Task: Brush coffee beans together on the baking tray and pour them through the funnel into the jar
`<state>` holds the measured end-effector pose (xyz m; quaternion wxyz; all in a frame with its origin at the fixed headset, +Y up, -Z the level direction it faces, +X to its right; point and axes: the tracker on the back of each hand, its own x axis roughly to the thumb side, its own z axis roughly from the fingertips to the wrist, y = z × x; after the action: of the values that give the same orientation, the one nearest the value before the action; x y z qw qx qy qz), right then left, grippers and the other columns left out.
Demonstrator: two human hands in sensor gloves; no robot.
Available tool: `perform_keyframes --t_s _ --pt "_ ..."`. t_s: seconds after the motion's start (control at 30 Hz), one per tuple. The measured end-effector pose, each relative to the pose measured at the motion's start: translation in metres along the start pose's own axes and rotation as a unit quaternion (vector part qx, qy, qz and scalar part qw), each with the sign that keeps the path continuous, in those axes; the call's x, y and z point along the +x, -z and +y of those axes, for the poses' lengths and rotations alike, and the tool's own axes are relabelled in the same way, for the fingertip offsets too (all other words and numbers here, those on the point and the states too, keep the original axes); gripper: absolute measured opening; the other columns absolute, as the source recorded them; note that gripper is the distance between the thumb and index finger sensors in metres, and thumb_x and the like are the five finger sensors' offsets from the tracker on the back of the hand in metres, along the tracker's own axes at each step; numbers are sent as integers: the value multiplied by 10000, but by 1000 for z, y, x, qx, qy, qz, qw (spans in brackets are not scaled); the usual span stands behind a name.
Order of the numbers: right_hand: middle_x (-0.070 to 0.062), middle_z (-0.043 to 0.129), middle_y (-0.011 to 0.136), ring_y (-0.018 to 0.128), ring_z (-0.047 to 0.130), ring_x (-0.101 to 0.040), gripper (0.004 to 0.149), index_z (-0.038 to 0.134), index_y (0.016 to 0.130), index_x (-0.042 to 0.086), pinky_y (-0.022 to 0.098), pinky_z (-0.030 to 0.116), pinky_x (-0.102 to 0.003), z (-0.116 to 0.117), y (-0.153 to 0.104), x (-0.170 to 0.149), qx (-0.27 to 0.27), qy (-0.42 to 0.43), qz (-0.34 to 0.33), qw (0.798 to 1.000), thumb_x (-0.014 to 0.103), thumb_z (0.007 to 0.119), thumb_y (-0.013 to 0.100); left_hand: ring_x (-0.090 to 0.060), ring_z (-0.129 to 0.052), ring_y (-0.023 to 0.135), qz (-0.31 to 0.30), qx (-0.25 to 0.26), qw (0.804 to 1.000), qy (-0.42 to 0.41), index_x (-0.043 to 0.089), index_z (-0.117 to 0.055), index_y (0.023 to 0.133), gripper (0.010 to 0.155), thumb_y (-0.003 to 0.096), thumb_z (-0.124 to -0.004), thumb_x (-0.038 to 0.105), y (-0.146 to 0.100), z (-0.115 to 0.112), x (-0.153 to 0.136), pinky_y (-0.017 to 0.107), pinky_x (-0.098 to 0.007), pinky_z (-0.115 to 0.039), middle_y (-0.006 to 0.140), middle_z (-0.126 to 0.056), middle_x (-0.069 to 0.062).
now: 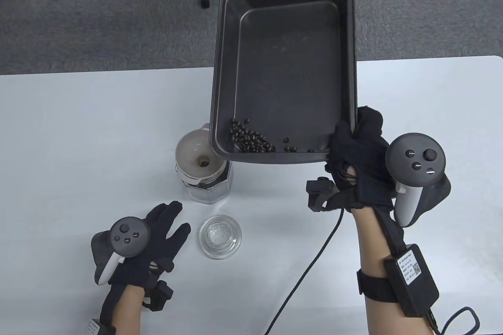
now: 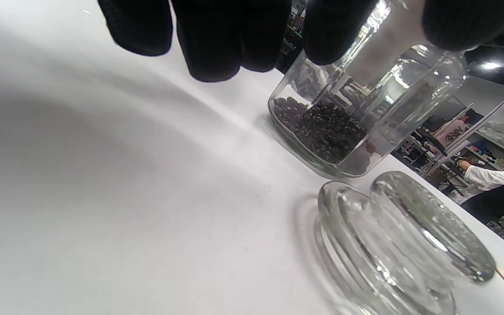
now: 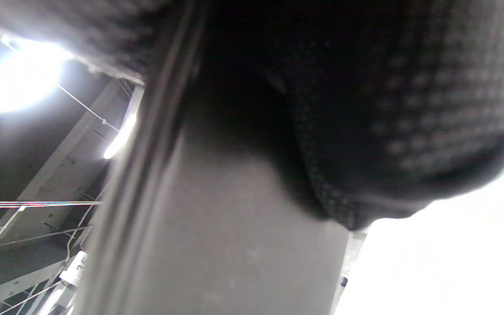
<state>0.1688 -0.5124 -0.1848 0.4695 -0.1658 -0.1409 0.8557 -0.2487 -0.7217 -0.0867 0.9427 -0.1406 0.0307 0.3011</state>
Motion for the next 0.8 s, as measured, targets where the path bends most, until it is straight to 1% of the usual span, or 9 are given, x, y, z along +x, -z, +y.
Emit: perform_keyframes --t_s 0.23,0.43,0.57,0.8 --pt "-160 950 705 234 1098 -277 422 684 837 111 132 1025 -218 12 0 18 -25 0 -47 999 289 909 528 -347 -702 1061 -1 -4 1000 3 428 -549 1111 712 492 -661 760 1 -1 1 773 -568 -598 1213 -594 -36" --pt "-158 958 692 226 1098 -276 421 695 835 108 125 1024 -222 17 0 30 -33 4 -70 997 291 913 524 -346 -703 1060 1 -5 1000 -1 430 -548 1110 710 492 -661 761 1 -1 1 773 -568 -597 1213 -594 -38" --pt "-151 955 697 230 1098 -276 417 697 836 118 129 1025 -224 19 -3 39 -47 -15 -102 994 294 912 525 -347 -703 1059 2 -6 1000 0 429 -547 1111 711 493 -661 760 2 -1 1 774 -568 -597 1213 -593 -40" --pt "-148 954 701 230 1096 -277 416 701 837 121 129 1023 -227 26 -11 47 -56 -25 -137 989 297 914 526 -347 -704 1059 0 -5 1000 1 427 -547 1112 714 491 -661 761 1 -1 1 774 -568 -598 1213 -594 -39"
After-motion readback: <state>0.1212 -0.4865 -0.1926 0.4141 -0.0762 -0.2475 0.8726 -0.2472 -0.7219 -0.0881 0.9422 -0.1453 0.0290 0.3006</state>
